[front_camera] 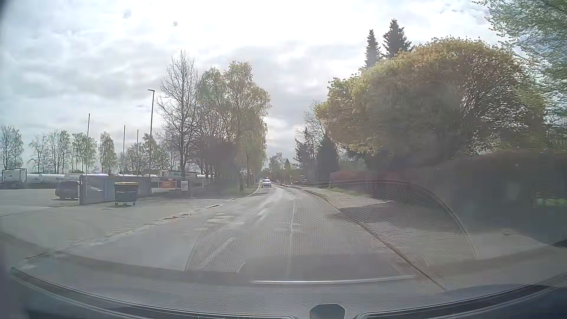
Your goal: Follow the waypoints while adhering to traffic rules and regulations
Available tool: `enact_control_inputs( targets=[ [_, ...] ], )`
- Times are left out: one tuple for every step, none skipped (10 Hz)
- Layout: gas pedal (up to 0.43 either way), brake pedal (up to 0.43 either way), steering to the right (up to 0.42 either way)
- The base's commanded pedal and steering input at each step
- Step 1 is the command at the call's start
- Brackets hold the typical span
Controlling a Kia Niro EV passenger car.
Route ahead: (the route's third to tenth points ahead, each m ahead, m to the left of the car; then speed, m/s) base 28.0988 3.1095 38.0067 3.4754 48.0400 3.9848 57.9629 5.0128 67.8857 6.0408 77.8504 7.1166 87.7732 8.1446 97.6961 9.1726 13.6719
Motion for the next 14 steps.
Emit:
enact_control_inputs(
  targets=[
    [0.157, 0.006, -0.003],
    [0.157, 0.000, -0.003],
    [0.157, 0.000, -0.003],
    [0.157, 0.000, -0.003],
    [0.157, 0.000, -0.003],
    [0.157, 0.000, -0.003],
    [0.157, 0.000, -0.003],
    [0.157, 0.000, -0.003],
    [0.157, 0.000, -0.003],
    [0.157, 0.000, -0.003],
    [0.157, 0.000, -0.004],
    [0.157, 0.006, -0.010],
    [0.157, 0.006, -0.011],
    [0.157, 0.000, -0.010]
  ],
)
